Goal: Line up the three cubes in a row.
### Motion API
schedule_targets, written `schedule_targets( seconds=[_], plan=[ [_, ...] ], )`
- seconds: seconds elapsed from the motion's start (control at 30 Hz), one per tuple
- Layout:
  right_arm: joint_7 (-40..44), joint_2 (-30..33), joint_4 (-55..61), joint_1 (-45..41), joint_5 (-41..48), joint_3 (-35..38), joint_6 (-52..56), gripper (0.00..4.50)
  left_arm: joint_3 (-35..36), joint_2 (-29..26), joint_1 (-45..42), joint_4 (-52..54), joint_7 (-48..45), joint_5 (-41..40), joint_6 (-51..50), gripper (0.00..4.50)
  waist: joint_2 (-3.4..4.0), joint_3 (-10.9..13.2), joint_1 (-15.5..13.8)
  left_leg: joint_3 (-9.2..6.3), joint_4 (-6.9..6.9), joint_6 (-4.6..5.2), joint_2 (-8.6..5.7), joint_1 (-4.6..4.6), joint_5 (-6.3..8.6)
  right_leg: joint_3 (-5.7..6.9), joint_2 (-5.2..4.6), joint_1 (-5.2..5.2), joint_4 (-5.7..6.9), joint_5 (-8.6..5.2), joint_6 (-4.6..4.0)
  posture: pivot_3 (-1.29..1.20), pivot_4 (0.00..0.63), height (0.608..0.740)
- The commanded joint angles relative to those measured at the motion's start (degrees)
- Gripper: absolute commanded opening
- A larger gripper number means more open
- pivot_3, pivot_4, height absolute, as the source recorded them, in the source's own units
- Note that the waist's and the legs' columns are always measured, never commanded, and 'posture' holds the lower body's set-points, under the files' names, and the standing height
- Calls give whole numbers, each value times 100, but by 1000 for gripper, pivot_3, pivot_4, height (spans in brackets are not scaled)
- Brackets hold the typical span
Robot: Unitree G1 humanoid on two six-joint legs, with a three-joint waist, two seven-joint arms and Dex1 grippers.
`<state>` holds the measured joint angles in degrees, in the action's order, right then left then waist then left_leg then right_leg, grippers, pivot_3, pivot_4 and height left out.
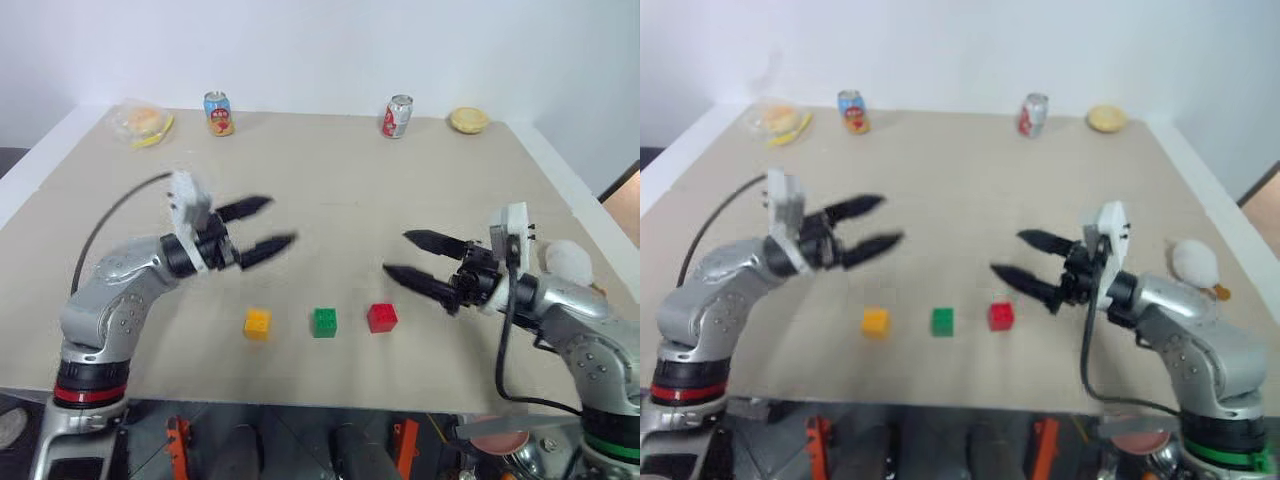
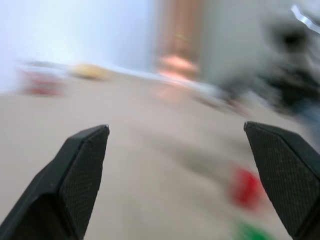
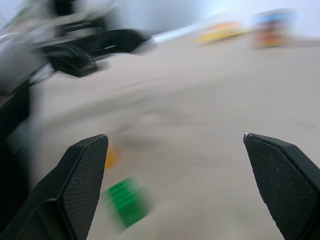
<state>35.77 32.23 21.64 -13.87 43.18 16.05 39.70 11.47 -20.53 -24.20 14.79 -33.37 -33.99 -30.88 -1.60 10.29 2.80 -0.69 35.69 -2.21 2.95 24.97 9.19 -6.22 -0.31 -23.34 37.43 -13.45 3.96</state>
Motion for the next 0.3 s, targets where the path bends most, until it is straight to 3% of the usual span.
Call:
schedule_targets(
  seconds=[0.03,0.17,0.3],
  plan=[
    [-1278,-547,-235,-33,-668,286,-517,4500,333,369,392,43,1592,952,502,4467,0,0,3,1,-1,2,-1,-1,-1,-4,2,-2,0,7,0,0,150,736],
    [-2049,-1198,-797,121,-1514,288,-1436,4500,149,922,616,-158,2400,1630,1143,4467,-1,0,-45,-4,1,5,-3,11,-11,-4,8,-8,-1,7,-15,0,150,736],
    [-2568,-1632,-1160,152,-2237,29,-2101,4500,14,1016,572,-613,2710,2072,1380,4467,-2,-1,-47,8,1,3,-12,10,-16,-14,-2,-3,-5,11,-7,0,150,736]
  ],
)
